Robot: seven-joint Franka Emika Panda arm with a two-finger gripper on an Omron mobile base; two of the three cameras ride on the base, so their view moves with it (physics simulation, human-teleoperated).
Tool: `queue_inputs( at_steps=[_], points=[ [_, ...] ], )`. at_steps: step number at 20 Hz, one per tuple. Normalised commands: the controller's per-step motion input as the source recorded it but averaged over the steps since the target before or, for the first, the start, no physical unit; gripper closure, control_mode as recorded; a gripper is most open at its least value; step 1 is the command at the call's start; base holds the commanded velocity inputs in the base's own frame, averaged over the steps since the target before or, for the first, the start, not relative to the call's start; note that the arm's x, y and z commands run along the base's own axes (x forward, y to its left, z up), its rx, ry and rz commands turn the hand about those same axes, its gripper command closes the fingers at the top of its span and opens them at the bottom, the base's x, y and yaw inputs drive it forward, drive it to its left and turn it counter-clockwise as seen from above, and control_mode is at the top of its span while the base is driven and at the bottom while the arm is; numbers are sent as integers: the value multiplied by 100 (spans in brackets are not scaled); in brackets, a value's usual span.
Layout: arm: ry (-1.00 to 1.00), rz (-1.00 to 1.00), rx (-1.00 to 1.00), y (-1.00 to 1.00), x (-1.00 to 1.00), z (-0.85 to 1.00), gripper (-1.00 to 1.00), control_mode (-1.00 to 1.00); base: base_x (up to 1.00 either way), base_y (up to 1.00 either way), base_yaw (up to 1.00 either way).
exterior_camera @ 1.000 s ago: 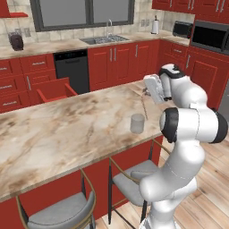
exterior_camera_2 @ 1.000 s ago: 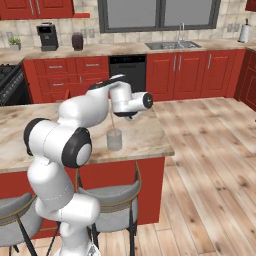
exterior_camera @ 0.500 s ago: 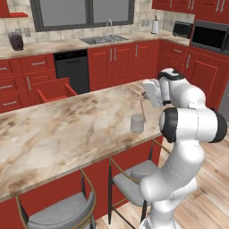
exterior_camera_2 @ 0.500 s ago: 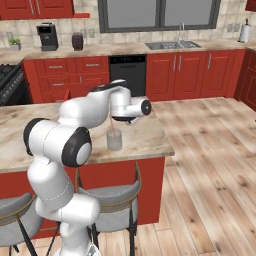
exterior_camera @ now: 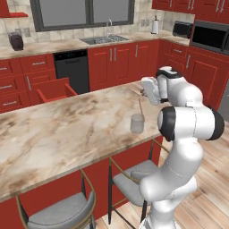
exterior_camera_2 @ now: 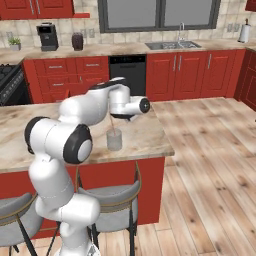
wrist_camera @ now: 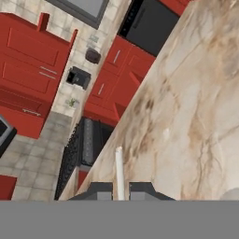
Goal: Take a straw from the drawer in front and place it inside the glass cup on the dining counter.
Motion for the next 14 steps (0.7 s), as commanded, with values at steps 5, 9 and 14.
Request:
queue_inputs(
  at_steps=[5,9,14],
  points=[
    [0,-3,0,6,33,6,100,-100,0,0,0],
    [0,-1,0,0,25,-6,100,-100,0,0,0],
    [0,0,0,2,25,-26,100,-100,0,0,0]
  ],
)
